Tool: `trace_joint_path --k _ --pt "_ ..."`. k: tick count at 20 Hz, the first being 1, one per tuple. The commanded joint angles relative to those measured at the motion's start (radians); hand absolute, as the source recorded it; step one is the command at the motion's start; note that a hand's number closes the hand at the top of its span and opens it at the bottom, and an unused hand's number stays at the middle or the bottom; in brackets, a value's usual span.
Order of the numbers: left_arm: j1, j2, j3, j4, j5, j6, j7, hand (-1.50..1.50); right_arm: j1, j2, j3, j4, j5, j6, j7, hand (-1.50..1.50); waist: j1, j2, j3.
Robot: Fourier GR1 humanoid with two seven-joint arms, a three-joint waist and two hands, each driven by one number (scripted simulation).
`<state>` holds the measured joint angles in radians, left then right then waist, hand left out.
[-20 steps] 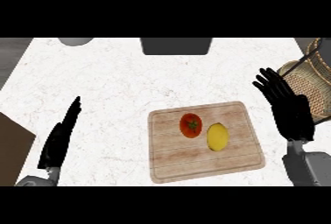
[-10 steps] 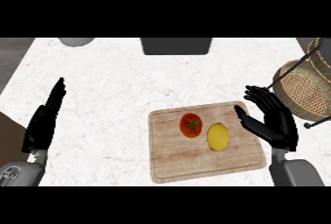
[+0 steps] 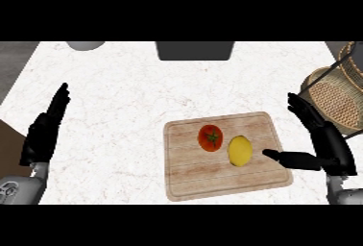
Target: Pick the tomato from the cutting board and place it in the tiered basket
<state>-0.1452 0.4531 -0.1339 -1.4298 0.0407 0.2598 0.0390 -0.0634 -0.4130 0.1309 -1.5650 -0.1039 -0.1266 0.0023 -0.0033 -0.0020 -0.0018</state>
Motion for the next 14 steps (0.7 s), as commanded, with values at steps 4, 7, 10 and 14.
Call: trace_joint_path --k 4,7,10,14 --pt "-0.046 -0.001 0.007 -0.011 -0.009 -0.003 0.051 0.0 -0.099 -0.216 0.115 -0.153 0.097 0.188 0.315 -1.5 0.003 -0.002 -0.001" --pt "-0.02 -0.04 -0.01 0.001 -0.025 0.003 0.019 0.0 -0.221 -0.174 0.154 -0.222 0.117 0.184 0.533 -1.5 0.01 0.0 0.0" --pt "-0.071 -0.03 0.025 0.008 -0.033 -0.028 0.056 0.0 -0.279 -0.102 0.16 -0.19 0.155 0.191 0.605 -1.5 0.006 0.002 0.001" --pt "0.01 -0.075 0.002 0.001 -0.069 0.001 0.001 0.0 -0.386 -0.009 0.215 -0.089 0.208 0.196 0.732 -1.5 0.015 0.003 0.001"
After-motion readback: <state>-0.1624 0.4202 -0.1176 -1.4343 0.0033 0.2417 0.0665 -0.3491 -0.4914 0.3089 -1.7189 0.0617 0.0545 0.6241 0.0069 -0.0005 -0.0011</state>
